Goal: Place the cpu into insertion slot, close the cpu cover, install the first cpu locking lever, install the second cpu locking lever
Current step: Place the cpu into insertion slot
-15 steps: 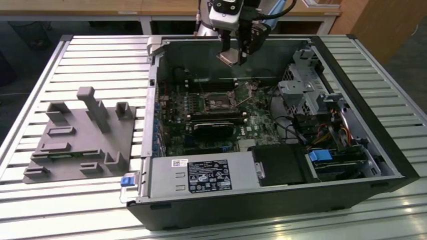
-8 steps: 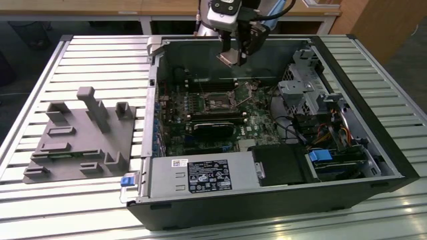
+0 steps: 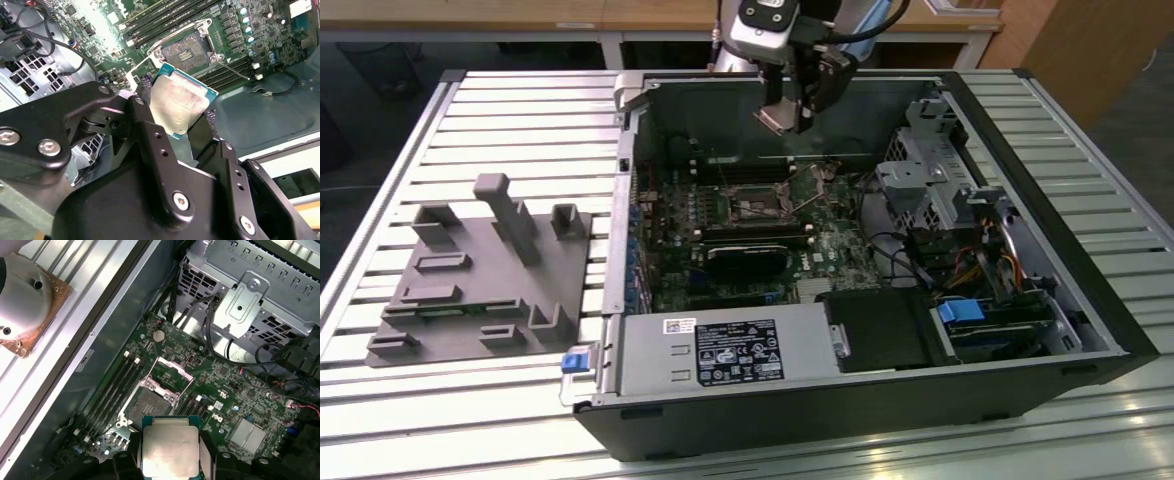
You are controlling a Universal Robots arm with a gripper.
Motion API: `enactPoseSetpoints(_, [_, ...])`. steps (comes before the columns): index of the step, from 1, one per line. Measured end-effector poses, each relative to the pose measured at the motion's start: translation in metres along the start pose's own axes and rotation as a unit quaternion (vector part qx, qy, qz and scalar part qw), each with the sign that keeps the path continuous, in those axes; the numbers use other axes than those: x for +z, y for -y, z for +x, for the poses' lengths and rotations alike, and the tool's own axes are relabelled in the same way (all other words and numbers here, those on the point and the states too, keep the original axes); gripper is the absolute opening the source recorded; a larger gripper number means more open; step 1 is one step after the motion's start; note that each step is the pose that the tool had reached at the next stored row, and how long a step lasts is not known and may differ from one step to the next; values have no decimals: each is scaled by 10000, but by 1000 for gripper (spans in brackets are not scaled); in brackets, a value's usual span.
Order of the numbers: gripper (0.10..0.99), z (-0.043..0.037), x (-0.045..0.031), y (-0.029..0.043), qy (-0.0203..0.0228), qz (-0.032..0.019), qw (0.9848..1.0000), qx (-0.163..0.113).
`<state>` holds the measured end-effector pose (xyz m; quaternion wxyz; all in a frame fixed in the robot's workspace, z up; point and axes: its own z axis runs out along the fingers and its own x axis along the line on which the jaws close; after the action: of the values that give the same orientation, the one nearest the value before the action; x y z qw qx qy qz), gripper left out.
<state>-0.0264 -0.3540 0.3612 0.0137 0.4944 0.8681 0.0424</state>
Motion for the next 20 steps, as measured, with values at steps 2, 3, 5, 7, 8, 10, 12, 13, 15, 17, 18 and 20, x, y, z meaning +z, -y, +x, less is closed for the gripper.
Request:
enactPoseSetpoints(2, [541,0,5,0,4,-1,10000,43])
enactPoseSetpoints(3, [541,1,6,0,5,-1,10000,64])
enactPoseSetpoints(5, [541,1,10,0,10,-2,9999,112])
enactPoseSetpoints(7, [541,1,15,0,15,-3,9998,177])
enactPoseSetpoints(8, [541,1,17,1,18,-4,9998,205])
enactPoseSetpoints(10, [541,1,23,1,24,-5,9996,271])
enactPoseSetpoints(12, [541,1,31,2,29,-6,9994,336])
enactPoseSetpoints(13, [541,1,35,2,33,-7,9993,369])
enactPoseSetpoints(15, [541,2,42,2,38,-8,9990,437])
enactPoseSetpoints(17, [541,2,48,3,43,-9,9988,494])
enactPoseSetpoints(18, [541,2,50,3,46,-9,9986,519])
enactPoseSetpoints(20, [541,5,55,2,51,-11,9983,582])
